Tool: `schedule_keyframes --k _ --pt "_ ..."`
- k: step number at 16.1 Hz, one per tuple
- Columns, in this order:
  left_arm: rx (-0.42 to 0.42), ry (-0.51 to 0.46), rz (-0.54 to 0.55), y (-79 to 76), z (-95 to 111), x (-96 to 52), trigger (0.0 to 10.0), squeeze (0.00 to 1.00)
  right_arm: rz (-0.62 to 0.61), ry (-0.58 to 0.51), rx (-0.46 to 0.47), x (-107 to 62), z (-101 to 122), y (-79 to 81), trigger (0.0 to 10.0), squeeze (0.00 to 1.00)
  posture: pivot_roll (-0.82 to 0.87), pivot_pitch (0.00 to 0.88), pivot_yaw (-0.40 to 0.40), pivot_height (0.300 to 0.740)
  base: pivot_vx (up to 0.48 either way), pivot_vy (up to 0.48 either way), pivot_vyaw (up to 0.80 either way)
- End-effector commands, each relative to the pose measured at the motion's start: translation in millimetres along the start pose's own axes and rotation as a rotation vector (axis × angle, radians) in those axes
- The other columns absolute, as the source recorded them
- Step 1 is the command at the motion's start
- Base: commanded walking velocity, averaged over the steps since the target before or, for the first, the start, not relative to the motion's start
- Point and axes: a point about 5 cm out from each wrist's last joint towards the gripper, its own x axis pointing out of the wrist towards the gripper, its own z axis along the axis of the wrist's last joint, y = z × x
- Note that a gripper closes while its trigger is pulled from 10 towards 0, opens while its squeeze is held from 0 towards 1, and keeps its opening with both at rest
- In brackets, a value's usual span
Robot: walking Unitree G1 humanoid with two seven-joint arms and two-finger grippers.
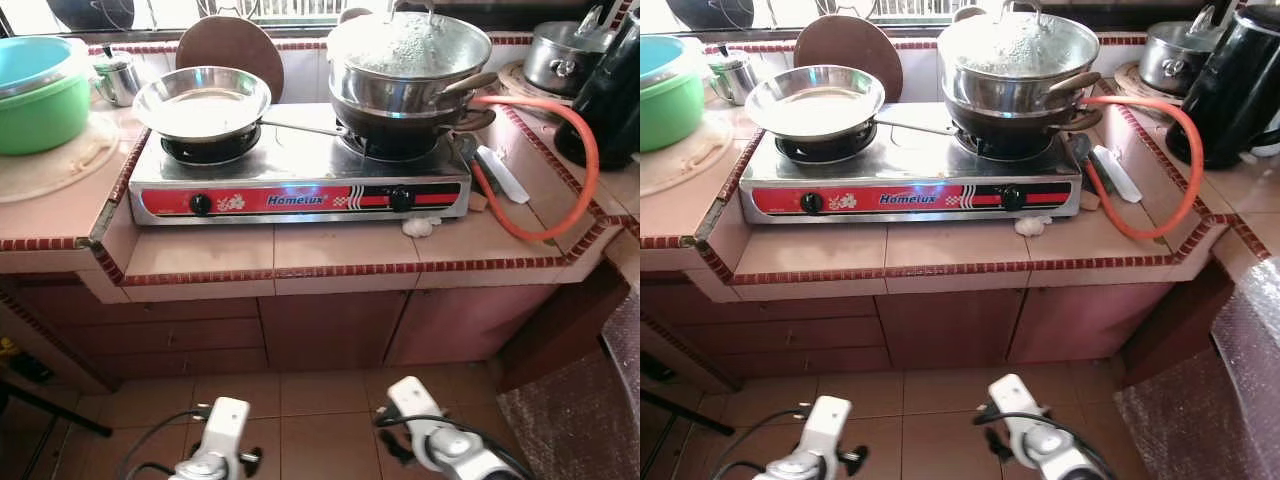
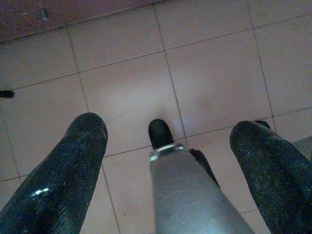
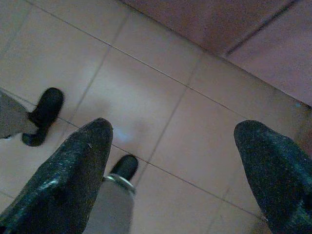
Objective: Kitchen organization
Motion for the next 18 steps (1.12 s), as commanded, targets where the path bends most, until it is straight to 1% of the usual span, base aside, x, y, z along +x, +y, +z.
schedule_keyframes --k 1,5,10,14,15,18 --pt "-0.004 -0.004 -0.014 -2.3 0.1 0.1 10.0 0.00 0.011 0.011 -0.013 -0.1 -2.5 1.4 10.0 0.00 -0.04 0.044 -0.025 0.740 0.000 0.000 0.00" --pt "0.014 -0.001 -0.022 0.5 1.4 0.0 10.0 0.00 0.023 0.026 -0.024 -0.4 -9.1 6.5 10.0 0.00 -0.04 0.045 -0.013 0.740 0.000 0.425 0.00" --pt "0.037 0.006 -0.033 0.6 -1.2 -0.4 10.0 0.00 0.015 0.040 -0.029 -1.6 -14.2 4.2 10.0 0.00 -0.05 0.045 -0.003 0.740 0.000 0.431 0.00" --pt "0.045 0.011 -0.032 1.9 -2.5 -0.6 10.0 0.00 0.013 0.041 -0.030 -1.5 -14.7 5.1 10.0 0.00 -0.05 0.047 -0.002 0.740 -0.244 0.411 0.00" --pt "0.053 0.015 -0.033 2.1 -3.1 -0.7 10.0 0.00 0.015 0.043 -0.029 -1.6 -15.9 6.2 10.0 0.00 -0.05 0.049 -0.002 0.740 -0.240 0.285 0.00" --pt "0.050 0.021 -0.032 2.5 -4.6 -0.9 10.0 0.00 0.019 0.052 -0.033 -2.0 -19.4 8.0 10.0 0.00 -0.05 0.051 0.000 0.740 -0.080 0.000 0.00"
